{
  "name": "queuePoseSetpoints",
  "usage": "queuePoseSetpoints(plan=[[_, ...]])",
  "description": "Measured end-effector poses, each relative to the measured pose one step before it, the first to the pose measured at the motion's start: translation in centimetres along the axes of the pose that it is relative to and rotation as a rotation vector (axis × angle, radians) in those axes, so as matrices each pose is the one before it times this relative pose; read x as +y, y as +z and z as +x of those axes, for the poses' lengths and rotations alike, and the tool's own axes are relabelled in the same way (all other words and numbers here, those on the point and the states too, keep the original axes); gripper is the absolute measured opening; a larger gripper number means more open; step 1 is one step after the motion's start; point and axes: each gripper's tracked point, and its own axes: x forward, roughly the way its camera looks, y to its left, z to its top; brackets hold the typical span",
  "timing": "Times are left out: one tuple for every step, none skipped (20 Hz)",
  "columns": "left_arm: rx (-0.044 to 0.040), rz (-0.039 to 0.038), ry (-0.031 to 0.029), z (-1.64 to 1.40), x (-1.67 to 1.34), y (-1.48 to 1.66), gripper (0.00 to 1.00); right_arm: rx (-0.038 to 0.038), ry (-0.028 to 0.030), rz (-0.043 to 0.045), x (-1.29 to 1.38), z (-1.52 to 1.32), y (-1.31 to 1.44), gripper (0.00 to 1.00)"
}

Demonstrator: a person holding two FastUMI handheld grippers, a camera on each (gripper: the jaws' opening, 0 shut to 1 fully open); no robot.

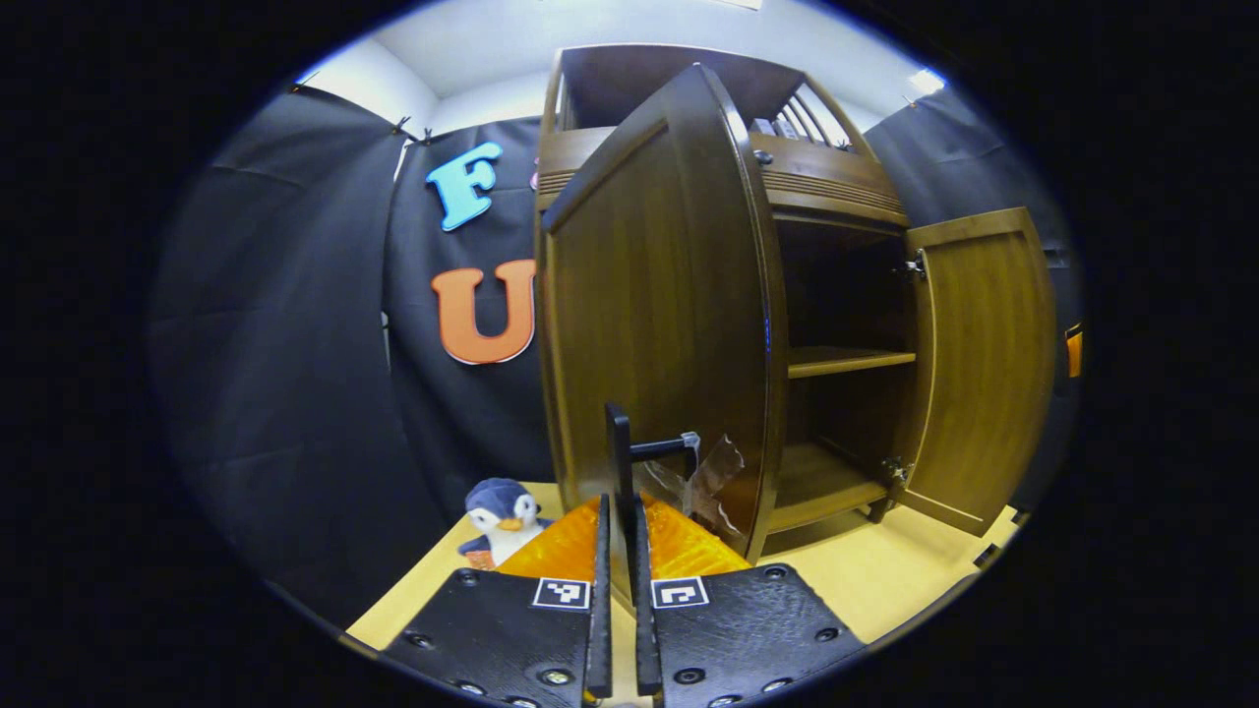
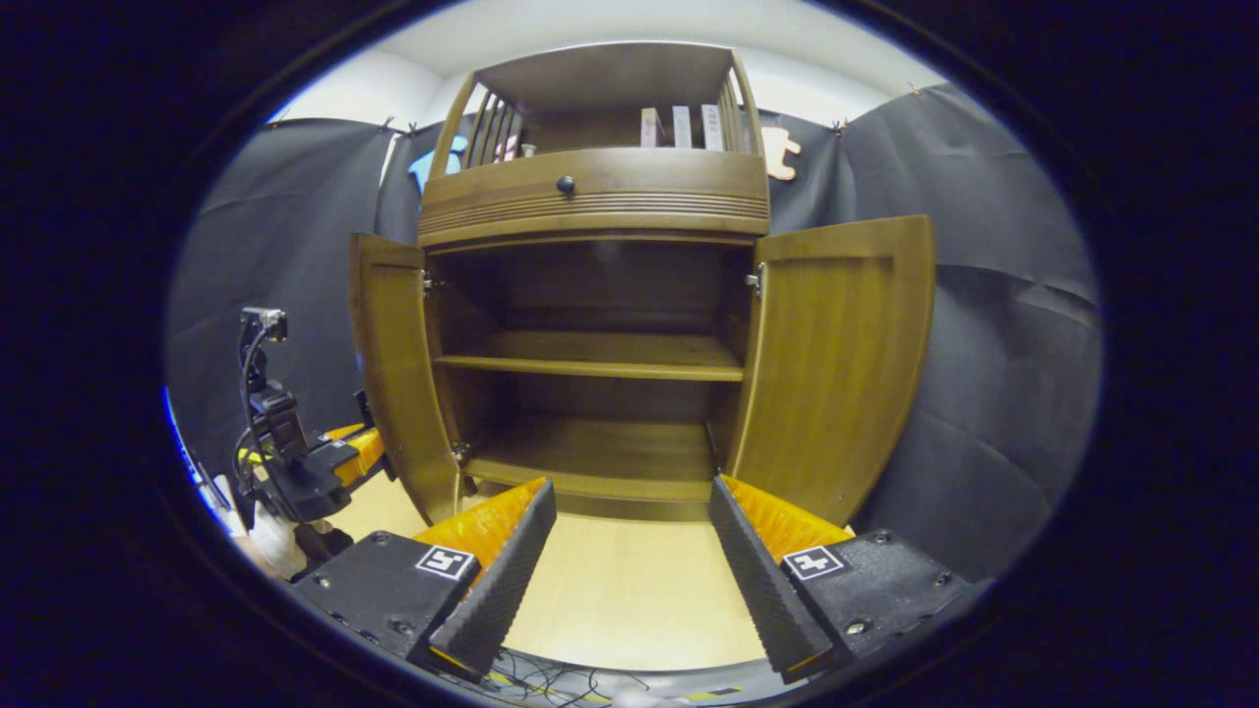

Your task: Open the right door of the double-door shoe cabinet with the right hand, and open the left door with the left hand.

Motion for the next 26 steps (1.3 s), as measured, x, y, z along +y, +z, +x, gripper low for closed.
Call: queuePoseSetpoints(plan=[[-0.00024,-0.00193,0.03716,-0.879,1.753,0.062,0.06,0.00155,0.01312,-0.00218,0.568,0.131,-0.019,0.99],[0.0056,0.00073,0.02169,0.596,1.257,-0.318,0.1,0.00161,0.01041,-0.00446,0.478,0.122,-0.045,1.0],[0.00335,-0.00706,0.01288,-0.283,1.493,-0.222,0.04,0.0005,0.01081,-0.00357,0.436,0.158,-0.026,1.0],[0.00077,-0.02883,-0.01276,-0.133,0.408,-0.054,0.05,0.00065,0.01066,-0.00229,0.42,0.175,-0.007,0.99],[-0.00011,-0.01141,-0.01056,-0.132,0.449,0.025,0.03,0.00112,0.00956,-0.00228,0.41,0.263,0.064,0.99],[0.00192,0.00578,-0.01282,0.025,0.478,-0.16,0.04,0.00261,0.00877,-0.00251,0.301,0.251,0.034,0.99],[-0.00452,0.00983,-0.0109,0.053,0.257,0.172,0.04,0.00055,0.00566,-0.00194,0.292,0.157,0.021,0.99],[0.00066,0.00235,-0.01227,0.035,0.176,-0.026,0.04,0.0005,0.00387,0.00035,0.138,0.176,0.025,1.0],[-0.00322,-0.00111,-0.01091,0.063,0.021,0.043,0.04,0.00015,0.00372,0.00265,0.168,0.095,-0.01,1.0],[-0.00025,-0.0017,-0.01169,0.018,0.107,-0.098,0.04,0.00035,0.00296,0.00248,0.139,0.116,0.024,1.0],[-0.00408,0.00023,-0.01095,0.033,0.212,0.034,0.04,0.00183,0.00136,-0.00009,0.113,0.175,-0.051,1.0],[0.00158,-0.00096,-0.01285,0.025,0.398,-0.031,0.04,0.00216,0.00051,-0.00054,0.066,0.178,-0.037,0.99],[-0.00075,0.00131,-0.01421,-0.002,0.3,0.038,0.04,0.00111,0.00086,0.00053,-0.009,0.124,-0.017,0.99],[0.00173,0.00207,-0.018,0.046,0.217,-0.145,0.04,0.00095,-0.00046,0.00161,-0.048,0.16,-0.028,0.99],[-0.00474,0.00467,-0.0186,0.059,0.352,0.042,0.04,0.0019,-0.00056,0.00275,-0.013,0.157,-0.075,0.99],[-0.00429,0.00012,-0.02265,0.116,0.446,0.035,0.05,0.00199,0.00016,0.00487,0.029,0.137,-0.022,0.99],[-0.00595,-0.00159,-0.02185,0.005,0.556,0.098,0.04,0.00284,0.0008,0.00473,0.083,0.133,-0.104,1.0],[0.00341,-0.00641,-0.02054,0.08,0.624,-0.19,0.04,0.00384,0.0011,0.00166,0.063,0.084,-0.099,0.99],[0.00219,-0.00194,-0.01994,0.121,0.558,-0.041,0.04,0.00496,-0.00098,-0.00057,0.038,0.122,-0.142,0.99],[0.00495,0.00149,-0.01894,-0.067,0.547,-0.099,0.04,-0.00059,-0.00067,0.00167,-0.019,0.081,0.103,0.99],[0.00803,0.00156,-0.01831,0.024,0.303,-0.05,0.04,-0.00076,-0.0013,0.00177,0.01,0.068,0.019,1.0],[0.00077,0.00366,-0.0182,0.178,0.203,0.063,0.04,0.00228,-0.00104,0.00046,-0.022,0.114,0.013,0.99],[0.00195,0.00789,-0.0163,-0.044,0.151,0.043,0.04,0.00224,-0.00052,0.0009,0.061,0.188,-0.032,0.99],[-0.0004,0.0061,-0.01673,-0.004,-0.209,0.02,0.04,0.00228,-0.00104,0.00072,0.031,0.173,-0.027,0.99],[0.0035,-0.00399,-0.01504,0.069,-0.02,-0.037,0.05,0.0027,-0.00108,-0.00003,0.053,0.055,-0.088,0.99],[0.0002,-0.01905,-0.01835,0.059,-0.051,0.044,0.04,0.00263,-0.00024,0.00007,0.013,0.084,-0.058,1.0]])
